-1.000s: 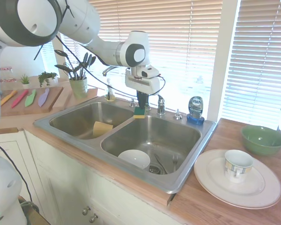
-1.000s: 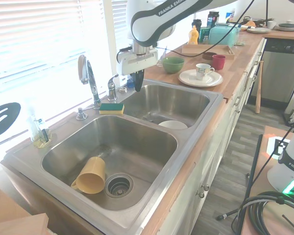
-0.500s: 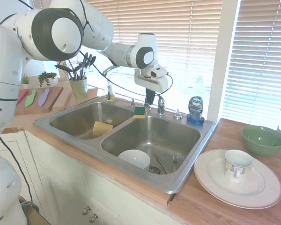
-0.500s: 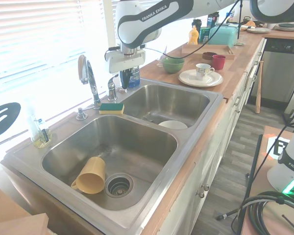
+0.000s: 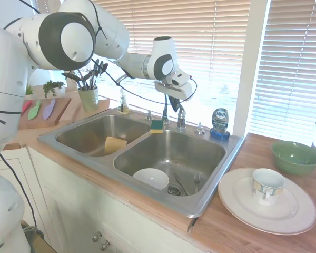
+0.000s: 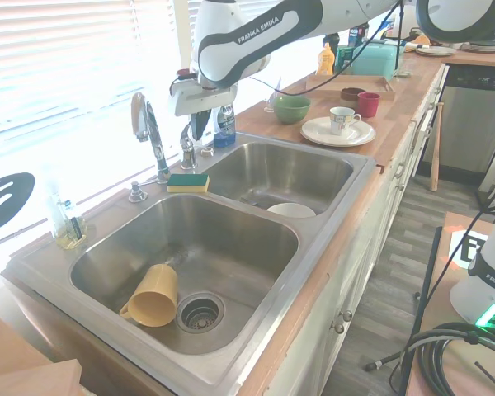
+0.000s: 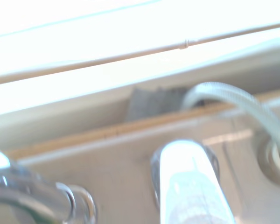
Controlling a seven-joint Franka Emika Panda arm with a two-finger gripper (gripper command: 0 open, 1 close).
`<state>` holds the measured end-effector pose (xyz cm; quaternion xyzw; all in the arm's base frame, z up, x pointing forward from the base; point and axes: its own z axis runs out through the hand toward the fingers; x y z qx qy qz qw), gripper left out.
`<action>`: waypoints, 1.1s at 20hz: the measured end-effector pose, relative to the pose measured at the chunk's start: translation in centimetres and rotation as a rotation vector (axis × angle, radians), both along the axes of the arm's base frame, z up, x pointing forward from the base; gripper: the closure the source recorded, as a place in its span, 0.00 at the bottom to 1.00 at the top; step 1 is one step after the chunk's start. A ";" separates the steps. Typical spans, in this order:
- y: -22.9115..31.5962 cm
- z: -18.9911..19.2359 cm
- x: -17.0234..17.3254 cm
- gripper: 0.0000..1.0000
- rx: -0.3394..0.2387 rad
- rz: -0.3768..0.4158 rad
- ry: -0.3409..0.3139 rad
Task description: Turn on the faucet
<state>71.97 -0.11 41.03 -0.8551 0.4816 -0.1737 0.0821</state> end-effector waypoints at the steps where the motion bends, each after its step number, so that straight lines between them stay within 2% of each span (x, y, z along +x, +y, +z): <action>1: 0.1 0.2 0.2 1.00 -0.002 -0.001 -0.018; 5: 0.4 0.9 1.0 1.00 -0.003 -0.011 -0.054; 11: 0.6 0.7 1.2 1.00 -0.001 -0.017 -0.037; 13: 0.5 0.1 1.1 1.00 -0.001 -0.020 0.034; 16: 0.2 -1.8 0.2 1.00 -0.005 -0.017 0.193; 19: 0.0 -3.5 -0.9 1.00 0.002 -0.010 0.322; 22: -0.1 -4.1 -2.1 1.00 0.011 -0.010 0.387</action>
